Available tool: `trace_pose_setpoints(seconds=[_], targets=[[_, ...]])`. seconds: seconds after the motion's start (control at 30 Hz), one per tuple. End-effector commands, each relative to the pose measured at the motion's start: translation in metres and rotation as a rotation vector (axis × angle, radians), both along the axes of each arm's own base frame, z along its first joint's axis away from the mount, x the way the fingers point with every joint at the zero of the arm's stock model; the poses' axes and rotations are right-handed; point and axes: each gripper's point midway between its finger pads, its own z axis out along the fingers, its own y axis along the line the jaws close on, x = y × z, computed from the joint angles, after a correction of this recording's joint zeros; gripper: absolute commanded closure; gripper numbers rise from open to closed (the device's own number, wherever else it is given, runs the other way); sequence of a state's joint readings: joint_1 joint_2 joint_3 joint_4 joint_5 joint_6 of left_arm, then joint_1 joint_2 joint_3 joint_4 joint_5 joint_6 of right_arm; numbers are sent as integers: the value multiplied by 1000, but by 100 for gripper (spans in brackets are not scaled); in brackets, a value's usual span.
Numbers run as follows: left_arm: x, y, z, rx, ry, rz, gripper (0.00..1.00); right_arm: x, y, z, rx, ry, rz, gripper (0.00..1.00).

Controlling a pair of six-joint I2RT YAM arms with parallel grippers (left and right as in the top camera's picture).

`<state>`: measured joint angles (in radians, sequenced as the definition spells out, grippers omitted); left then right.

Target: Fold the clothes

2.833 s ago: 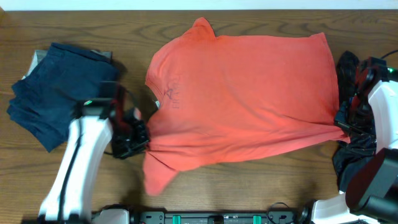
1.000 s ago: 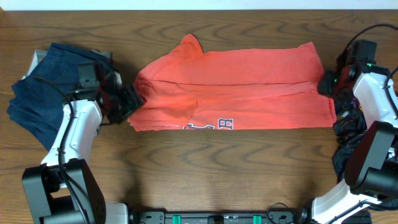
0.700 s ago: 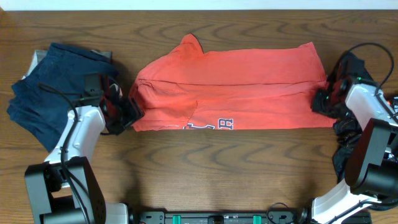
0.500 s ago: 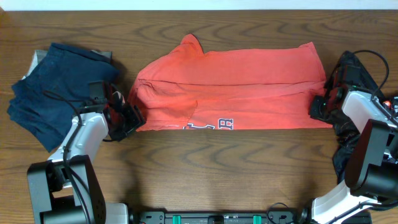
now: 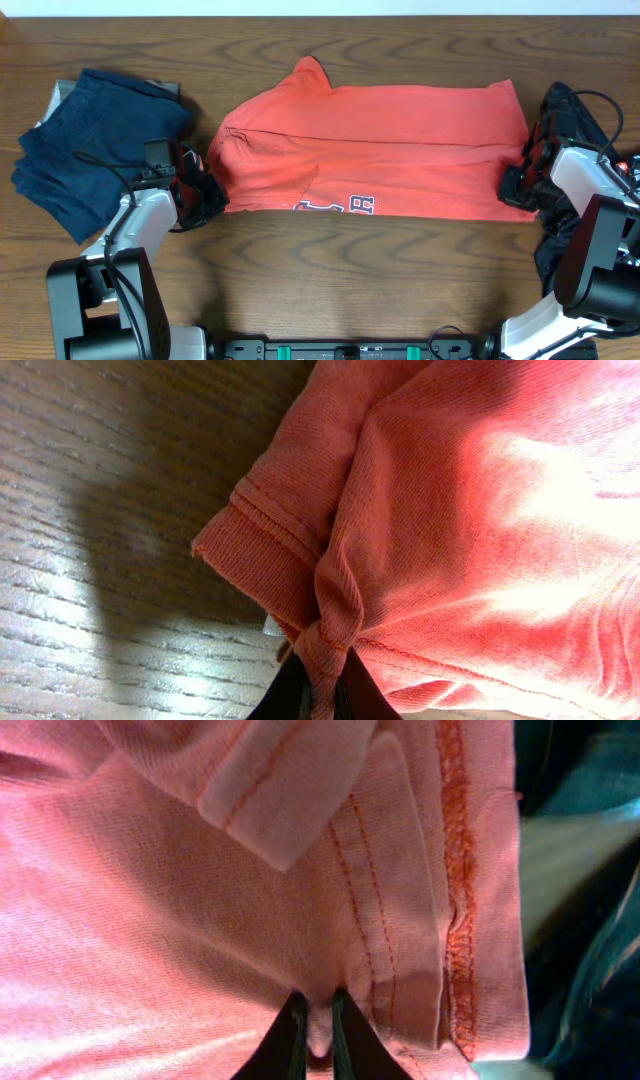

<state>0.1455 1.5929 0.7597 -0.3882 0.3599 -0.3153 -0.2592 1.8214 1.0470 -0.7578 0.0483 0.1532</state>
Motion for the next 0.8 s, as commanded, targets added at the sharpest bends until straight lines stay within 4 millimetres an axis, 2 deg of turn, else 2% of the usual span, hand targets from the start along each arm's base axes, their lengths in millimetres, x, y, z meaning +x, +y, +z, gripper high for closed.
trace_pose_setpoints(seconds=[0.0, 0.13, 0.33, 0.43, 0.53, 0.57, 0.63, 0.7, 0.73, 0.77], targets=[[-8, 0, -1, 5, 22, -10, 94, -28, -3, -9, -24, 107, -42, 93], [-33, -1, -6, 11, 125, -30, 94, -47, -9, -6, -72, 186, -79, 94], [-83, 24, -8, 114, 327, 19, 94, -78, -6, 1, -80, 314, -128, 93], [-88, 34, 2, 135, 318, 48, 94, -90, 2, 4, -46, 361, -137, 92], [-76, 31, 21, 108, 224, 57, 92, -87, 7, 7, -20, 342, -129, 91], [-70, 27, 30, 89, 184, 53, 84, -82, 8, 11, -9, 320, -128, 91], [-57, 22, 49, 73, 102, 43, 53, -69, 11, 21, 17, 253, -123, 89], [-45, 23, 68, 87, 27, 38, 30, -47, 14, 38, 47, 155, -105, 86], [-35, 23, 80, 97, -19, 35, 24, -32, 14, 50, 57, 86, -97, 83], [-27, 24, 89, 103, -52, 30, 22, -21, 14, 61, 62, 34, -96, 80]])
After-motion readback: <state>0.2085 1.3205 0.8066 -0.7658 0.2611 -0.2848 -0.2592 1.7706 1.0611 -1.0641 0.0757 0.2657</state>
